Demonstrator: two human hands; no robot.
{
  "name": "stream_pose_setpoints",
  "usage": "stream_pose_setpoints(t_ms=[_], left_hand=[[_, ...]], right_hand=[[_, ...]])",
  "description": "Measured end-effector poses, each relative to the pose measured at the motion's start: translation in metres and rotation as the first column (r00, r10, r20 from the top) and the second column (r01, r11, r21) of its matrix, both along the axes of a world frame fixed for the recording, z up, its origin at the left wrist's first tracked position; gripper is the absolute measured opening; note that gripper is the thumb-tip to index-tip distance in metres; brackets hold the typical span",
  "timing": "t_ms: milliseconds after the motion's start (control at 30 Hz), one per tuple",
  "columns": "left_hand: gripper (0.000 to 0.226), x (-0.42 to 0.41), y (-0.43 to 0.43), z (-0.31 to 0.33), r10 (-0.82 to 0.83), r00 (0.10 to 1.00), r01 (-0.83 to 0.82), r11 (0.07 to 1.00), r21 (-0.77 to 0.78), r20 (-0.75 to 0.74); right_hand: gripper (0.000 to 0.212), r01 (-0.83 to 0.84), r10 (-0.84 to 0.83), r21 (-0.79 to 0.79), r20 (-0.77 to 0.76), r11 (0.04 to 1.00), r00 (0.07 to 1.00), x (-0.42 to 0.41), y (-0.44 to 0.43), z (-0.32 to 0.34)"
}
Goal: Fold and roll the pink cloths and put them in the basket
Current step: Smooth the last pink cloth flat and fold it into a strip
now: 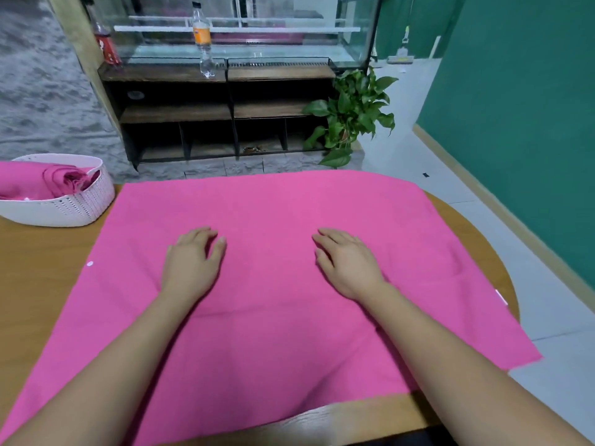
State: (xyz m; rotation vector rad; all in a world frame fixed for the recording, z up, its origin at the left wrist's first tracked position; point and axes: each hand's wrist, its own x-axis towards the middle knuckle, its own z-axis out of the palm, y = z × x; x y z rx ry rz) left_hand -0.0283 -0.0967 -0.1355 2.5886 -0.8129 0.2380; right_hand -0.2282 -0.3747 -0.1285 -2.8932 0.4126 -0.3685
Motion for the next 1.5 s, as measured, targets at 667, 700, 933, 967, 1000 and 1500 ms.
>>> stream_pose_setpoints(t_ms=[667,700,933,967,1000,1500], left_hand=[[0.045,-0.088,0.036,0.016,-0.281,0.952,0.264,0.955,0.137,0.122],[0.046,-0.091,0.036,0.015,-0.291,0.944,0.269,0.952,0.149,0.155],[0.025,-0.105,0.055,0.018,-0.292,0.876,0.315,0.949,0.002,0.384],[0.025,-0.107,0.059,0.018,-0.287,0.876,0.315,0.949,-0.011,0.387],[0.026,-0.11,0.062,0.017,-0.287,0.879,0.317,0.948,-0.017,0.38],[0.079,-0.203,0.11,0.007,-0.491,0.866,0.5,0.835,0.228,-0.101]], right_hand=[[0.066,0.168,-0.168,0.002,-0.018,0.986,0.986,-0.138,-0.065,0.02],[0.063,0.119,-0.118,0.019,-0.004,0.993,0.993,-0.135,-0.05,0.021],[0.064,-0.126,0.13,0.042,-0.095,0.991,0.987,-0.131,0.032,0.002],[0.065,-0.108,0.112,0.039,-0.103,0.993,0.988,-0.134,0.033,0.001],[0.066,-0.091,0.095,0.041,-0.11,0.995,0.989,-0.138,0.035,0.0],[0.059,-0.185,0.19,0.049,-0.099,0.981,0.977,-0.163,0.104,-0.002]])
